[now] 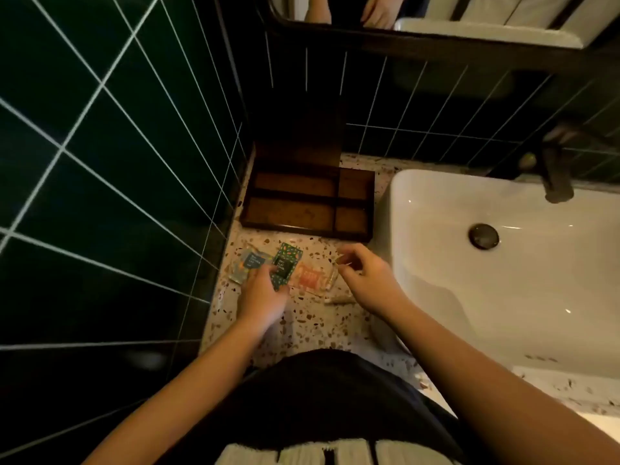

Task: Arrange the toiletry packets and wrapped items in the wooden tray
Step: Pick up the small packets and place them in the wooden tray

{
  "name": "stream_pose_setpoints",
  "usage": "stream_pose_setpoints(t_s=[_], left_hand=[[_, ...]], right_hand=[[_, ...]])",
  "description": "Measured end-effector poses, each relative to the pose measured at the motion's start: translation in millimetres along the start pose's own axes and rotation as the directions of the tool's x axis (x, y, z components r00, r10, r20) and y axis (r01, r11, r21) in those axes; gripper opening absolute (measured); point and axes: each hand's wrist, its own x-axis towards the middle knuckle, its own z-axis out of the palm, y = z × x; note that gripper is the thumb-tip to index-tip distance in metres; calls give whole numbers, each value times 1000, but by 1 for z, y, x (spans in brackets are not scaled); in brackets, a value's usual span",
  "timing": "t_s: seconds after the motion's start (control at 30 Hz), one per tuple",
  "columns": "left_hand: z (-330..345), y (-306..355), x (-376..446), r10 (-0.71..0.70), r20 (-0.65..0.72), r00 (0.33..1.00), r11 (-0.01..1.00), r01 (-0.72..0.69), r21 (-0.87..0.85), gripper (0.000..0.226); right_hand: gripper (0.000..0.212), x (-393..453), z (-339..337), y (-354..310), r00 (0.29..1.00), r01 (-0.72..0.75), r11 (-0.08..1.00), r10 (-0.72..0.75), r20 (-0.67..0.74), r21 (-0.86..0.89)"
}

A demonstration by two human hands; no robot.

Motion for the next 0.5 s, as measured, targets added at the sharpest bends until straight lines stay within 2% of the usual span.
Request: stream_pose_setpoints(t_s=[0.1, 0.3, 0.37, 0.5], left_hand=[[2, 3, 11, 13, -51, 999, 986, -4, 166, 57], [9, -3, 30, 63, -33, 997, 913, -44, 405, 65], [6, -5, 34, 83, -17, 996, 902, -67, 427, 65], [5, -8, 49, 60, -1, 998, 893, -53, 447, 62]], right_hand=[[41, 22, 4, -4, 998, -64, 995, 66, 21, -76], [65, 75, 6, 4, 976, -130, 942, 176, 126, -309], [68, 88, 6, 6, 964, -141, 912, 214, 155, -384], [80, 109, 7, 11, 976, -61, 857, 159, 151, -511]])
